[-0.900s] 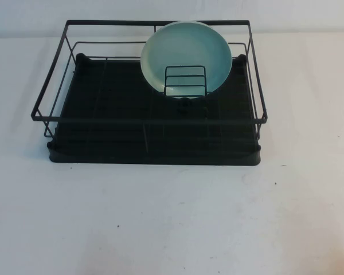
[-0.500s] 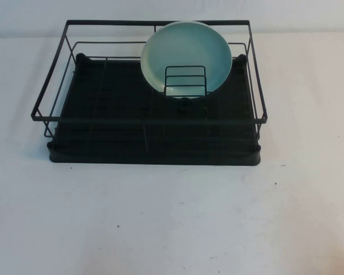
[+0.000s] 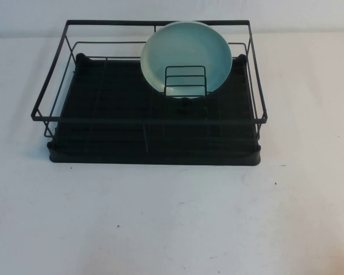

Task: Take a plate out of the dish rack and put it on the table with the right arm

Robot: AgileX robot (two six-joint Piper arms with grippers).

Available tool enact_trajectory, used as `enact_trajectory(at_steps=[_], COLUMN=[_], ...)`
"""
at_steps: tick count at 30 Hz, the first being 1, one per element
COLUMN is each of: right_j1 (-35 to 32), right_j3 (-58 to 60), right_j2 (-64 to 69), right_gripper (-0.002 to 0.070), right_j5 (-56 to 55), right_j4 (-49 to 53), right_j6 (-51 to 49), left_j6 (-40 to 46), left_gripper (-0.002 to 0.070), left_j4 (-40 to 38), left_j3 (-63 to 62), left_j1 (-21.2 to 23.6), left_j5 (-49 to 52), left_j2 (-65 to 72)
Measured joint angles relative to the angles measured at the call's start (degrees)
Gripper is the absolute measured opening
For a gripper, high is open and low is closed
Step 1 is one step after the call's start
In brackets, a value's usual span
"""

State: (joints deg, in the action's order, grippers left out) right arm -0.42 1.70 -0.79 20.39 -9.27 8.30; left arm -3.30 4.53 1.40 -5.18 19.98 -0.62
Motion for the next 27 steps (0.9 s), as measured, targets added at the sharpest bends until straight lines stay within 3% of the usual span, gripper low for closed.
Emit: enact_trajectory(at_steps=[13,23,27], right_j1=[0.0,0.0,0.0], right_j3=[0.0,0.0,0.0], right_j2=[0.0,0.0,0.0], right_gripper=[-0.0018,-0.0018,-0.0018], right_j5=[-0.4,-8.5,-9.6], right_j4=[-4.7,-30.4,-35.1], right_j6=[0.0,0.0,0.0], left_j6=[0.0,0.0,0.0], left_gripper=[-0.0004,-0.0004,-0.0004], left_j4=[0.0,0.0,0.0], left_j3=[0.0,0.0,0.0], left_j1=[0.0,0.0,0.0], left_j5=[0.0,0.0,0.0], left_j2=[0.0,0.0,0.0])
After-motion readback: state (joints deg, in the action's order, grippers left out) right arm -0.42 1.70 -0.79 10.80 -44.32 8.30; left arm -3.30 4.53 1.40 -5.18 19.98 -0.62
